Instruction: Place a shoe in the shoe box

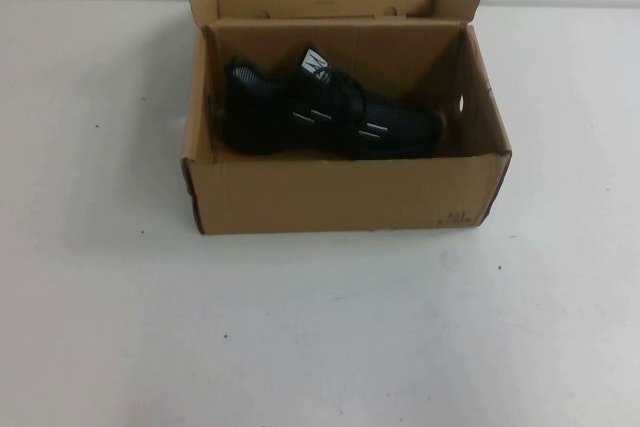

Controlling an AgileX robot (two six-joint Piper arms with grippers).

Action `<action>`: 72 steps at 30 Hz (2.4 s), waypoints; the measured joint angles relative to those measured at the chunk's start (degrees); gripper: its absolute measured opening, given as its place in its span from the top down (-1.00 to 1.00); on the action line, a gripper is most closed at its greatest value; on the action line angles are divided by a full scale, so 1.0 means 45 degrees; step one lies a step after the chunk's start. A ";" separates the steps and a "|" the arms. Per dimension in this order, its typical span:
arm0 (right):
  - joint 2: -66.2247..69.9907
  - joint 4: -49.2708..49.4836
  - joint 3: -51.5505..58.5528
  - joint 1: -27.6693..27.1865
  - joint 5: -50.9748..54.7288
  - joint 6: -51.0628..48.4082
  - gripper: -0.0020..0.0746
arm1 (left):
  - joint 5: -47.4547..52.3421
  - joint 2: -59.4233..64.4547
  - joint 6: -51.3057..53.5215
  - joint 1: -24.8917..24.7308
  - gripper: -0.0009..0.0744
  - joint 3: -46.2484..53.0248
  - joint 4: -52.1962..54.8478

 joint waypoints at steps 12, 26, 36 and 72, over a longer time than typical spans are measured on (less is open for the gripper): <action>0.0000 0.0000 0.0000 0.0000 0.0031 0.0000 0.99 | 0.0000 0.0000 0.0000 0.0000 0.98 0.0000 0.0051; 0.0000 0.0000 0.0000 0.0000 0.0061 0.0000 0.99 | 0.0000 0.0000 0.0000 0.0000 0.98 0.0000 0.0051; 0.0000 0.0000 0.0000 0.0000 0.0061 0.0000 0.99 | 0.0000 0.0000 0.0000 0.0000 0.98 0.0000 0.0051; -0.2064 0.0484 0.6233 -0.0362 -0.2576 0.0025 0.99 | 0.0027 -0.0006 0.0000 0.0000 0.98 0.0000 0.0151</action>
